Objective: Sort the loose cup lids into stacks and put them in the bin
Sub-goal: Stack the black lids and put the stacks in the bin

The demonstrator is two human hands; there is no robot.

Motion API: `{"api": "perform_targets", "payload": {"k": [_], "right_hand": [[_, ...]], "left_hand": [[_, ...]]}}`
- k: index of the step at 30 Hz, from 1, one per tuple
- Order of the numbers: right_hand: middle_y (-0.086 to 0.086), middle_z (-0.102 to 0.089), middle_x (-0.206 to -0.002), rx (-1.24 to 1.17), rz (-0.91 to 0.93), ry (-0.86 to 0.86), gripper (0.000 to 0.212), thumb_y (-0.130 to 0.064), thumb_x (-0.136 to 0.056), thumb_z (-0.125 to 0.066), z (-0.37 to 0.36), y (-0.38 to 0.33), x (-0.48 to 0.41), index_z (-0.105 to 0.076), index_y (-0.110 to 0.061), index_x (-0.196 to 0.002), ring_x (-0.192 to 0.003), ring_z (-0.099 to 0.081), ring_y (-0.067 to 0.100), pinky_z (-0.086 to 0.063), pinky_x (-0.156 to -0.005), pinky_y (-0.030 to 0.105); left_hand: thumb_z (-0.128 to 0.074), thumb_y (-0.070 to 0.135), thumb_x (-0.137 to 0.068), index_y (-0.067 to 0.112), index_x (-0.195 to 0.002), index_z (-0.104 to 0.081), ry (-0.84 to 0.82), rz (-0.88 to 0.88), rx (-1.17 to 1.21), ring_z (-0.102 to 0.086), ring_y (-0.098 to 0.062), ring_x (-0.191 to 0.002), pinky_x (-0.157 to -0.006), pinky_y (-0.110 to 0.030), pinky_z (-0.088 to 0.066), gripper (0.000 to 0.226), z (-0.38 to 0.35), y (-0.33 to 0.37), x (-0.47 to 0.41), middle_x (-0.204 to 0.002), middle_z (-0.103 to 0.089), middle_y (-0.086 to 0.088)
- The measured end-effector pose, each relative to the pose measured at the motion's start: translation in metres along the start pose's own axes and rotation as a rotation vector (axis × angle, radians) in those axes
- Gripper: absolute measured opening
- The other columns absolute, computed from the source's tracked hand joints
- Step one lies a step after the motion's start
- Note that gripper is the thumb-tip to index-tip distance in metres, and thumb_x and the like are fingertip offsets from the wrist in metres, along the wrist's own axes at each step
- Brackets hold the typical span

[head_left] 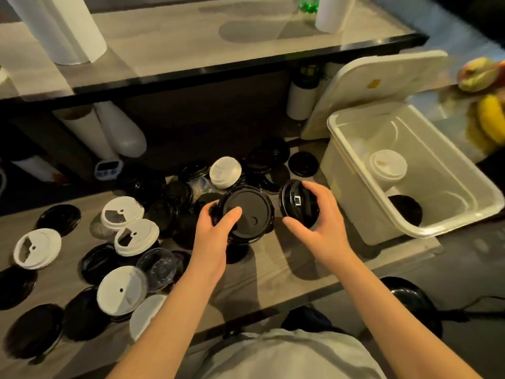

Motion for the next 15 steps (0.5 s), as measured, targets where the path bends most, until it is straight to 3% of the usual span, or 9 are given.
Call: {"api": "perform_targets", "payload": {"k": [2,5,9,11,13,15], "right_hand": [[-0.011,-0.043,-0.131,-0.02,-0.015,0.016,0.067,-0.038,-0.074,-0.07,0.024,-0.001,-0.006,-0.038,-0.031,-0.133,-0.126,-0.041,0.004,-0.039,-0.104,0.028],[-0.017,-0.045,-0.127,-0.042,-0.015,0.061,0.066,-0.036,-0.073,-0.07,0.065,0.0,-0.016,-0.036,-0.037,-0.13,-0.121,-0.041,-0.005,-0.037,-0.098,0.013],[-0.025,-0.043,-0.12,-0.046,-0.025,0.121,0.062,-0.044,-0.071,-0.067,0.123,0.013,-0.032,-0.037,-0.038,-0.125,-0.113,-0.042,-0.012,-0.034,-0.089,0.002],[-0.021,-0.045,-0.12,-0.04,-0.093,0.12,0.062,-0.043,-0.071,-0.068,0.15,0.027,-0.039,-0.038,-0.037,-0.125,-0.111,-0.043,-0.012,-0.036,-0.086,0.003],[-0.014,-0.047,-0.12,-0.025,-0.177,0.094,0.058,-0.036,-0.075,-0.072,0.174,0.045,-0.046,-0.039,-0.036,-0.123,-0.107,-0.047,-0.008,-0.037,-0.083,0.005],[-0.01,-0.046,-0.121,0.024,-0.266,0.055,0.054,-0.025,-0.078,-0.073,0.196,0.065,-0.053,-0.04,-0.034,-0.119,-0.106,-0.048,0.003,-0.038,-0.089,0.018]], "left_hand": [[-0.063,0.013,-0.085,0.015,-0.121,-0.053,-0.006,-0.01,0.02,-0.065,-0.015,-0.099,-0.082,-0.029,-0.052,0.037,-0.023,0.007,0.001,-0.109,-0.066,-0.002],[-0.063,0.013,-0.085,0.019,-0.119,-0.054,-0.034,-0.017,0.041,-0.064,-0.014,-0.1,-0.083,-0.029,-0.052,0.036,-0.062,0.013,0.0,-0.11,-0.067,-0.001],[-0.063,0.013,-0.085,0.03,-0.098,-0.056,-0.073,-0.012,0.06,-0.065,-0.008,-0.091,-0.073,-0.023,-0.051,0.022,-0.117,0.018,-0.003,-0.101,-0.067,0.005],[-0.063,0.013,-0.085,0.024,-0.104,-0.058,-0.09,-0.019,0.043,-0.066,-0.009,-0.09,-0.071,-0.023,-0.053,0.022,-0.144,0.02,-0.006,-0.103,-0.067,0.002],[-0.064,0.013,-0.084,0.018,-0.109,-0.057,-0.104,-0.025,0.023,-0.065,-0.017,-0.099,-0.082,-0.031,-0.053,0.026,-0.17,0.02,-0.009,-0.11,-0.066,-0.005],[-0.064,0.013,-0.084,0.018,-0.109,-0.057,-0.118,-0.037,0.005,-0.064,-0.021,-0.103,-0.088,-0.036,-0.052,0.026,-0.194,0.019,-0.012,-0.112,-0.065,-0.007]]}}
Point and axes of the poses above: each hand's wrist, its own x-axis away from the middle knuckle, its own z-axis out of the back of the hand, y = z × x, the point moved 4 cm from there along -x, towards the middle knuckle
